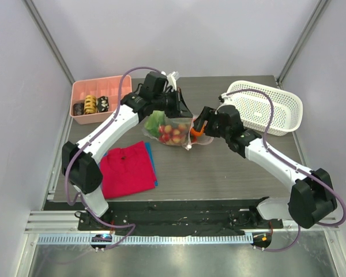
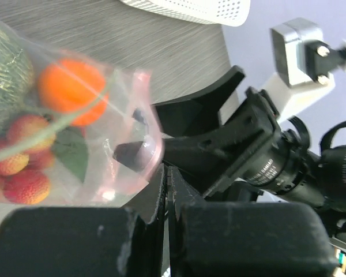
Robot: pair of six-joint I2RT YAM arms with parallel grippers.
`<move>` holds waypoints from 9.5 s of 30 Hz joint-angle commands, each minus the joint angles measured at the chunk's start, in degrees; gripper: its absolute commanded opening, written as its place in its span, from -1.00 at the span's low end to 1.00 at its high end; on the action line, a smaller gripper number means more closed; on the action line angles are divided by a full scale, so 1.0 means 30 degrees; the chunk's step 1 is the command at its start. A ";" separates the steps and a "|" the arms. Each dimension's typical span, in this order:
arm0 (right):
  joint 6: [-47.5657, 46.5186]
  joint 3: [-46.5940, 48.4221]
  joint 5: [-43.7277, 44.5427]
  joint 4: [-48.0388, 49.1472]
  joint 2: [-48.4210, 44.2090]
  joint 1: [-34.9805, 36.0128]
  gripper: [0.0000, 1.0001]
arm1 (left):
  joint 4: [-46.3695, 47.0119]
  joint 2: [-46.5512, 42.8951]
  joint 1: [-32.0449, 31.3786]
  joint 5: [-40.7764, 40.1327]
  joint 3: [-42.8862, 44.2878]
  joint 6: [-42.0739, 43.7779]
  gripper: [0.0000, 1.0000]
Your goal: Open the zip-top bag and remove the fake food
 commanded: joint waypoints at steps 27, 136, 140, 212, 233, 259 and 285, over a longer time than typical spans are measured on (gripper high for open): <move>0.7073 -0.2878 0.4959 -0.9018 -0.6672 -0.3276 0.50 | -0.0349 -0.0791 -0.8323 -1.4414 -0.0512 0.7753 0.34; 0.3062 -0.3522 0.3643 0.4890 -0.0082 -0.1110 -0.05 | -0.7852 0.3285 -0.6950 -1.2486 0.7610 0.7373 -1.00; 0.2299 -0.3522 0.2299 0.3982 -0.1778 -0.1110 -0.44 | -0.7471 0.3519 -0.6658 -1.2986 0.7169 0.7315 -1.00; 0.4934 0.1508 -0.1688 -0.5595 -0.2835 -0.1316 -0.41 | -0.4159 0.3636 -0.4607 -0.9266 0.3213 0.5321 -0.99; -0.0542 1.1528 -0.0518 -0.2937 1.1534 -1.1247 -0.17 | -0.3721 0.1558 -0.4489 -0.7890 0.3359 0.6846 -0.99; 0.1152 0.6310 -0.1985 -1.0054 0.2857 -0.7798 0.72 | -0.3486 0.1820 -0.4430 -0.6779 0.3301 0.6203 -0.99; 1.5803 -0.2029 -0.1691 -0.2349 -0.2432 -0.2253 0.25 | -0.2197 0.1117 -0.4460 -0.5341 0.2217 0.3770 -1.00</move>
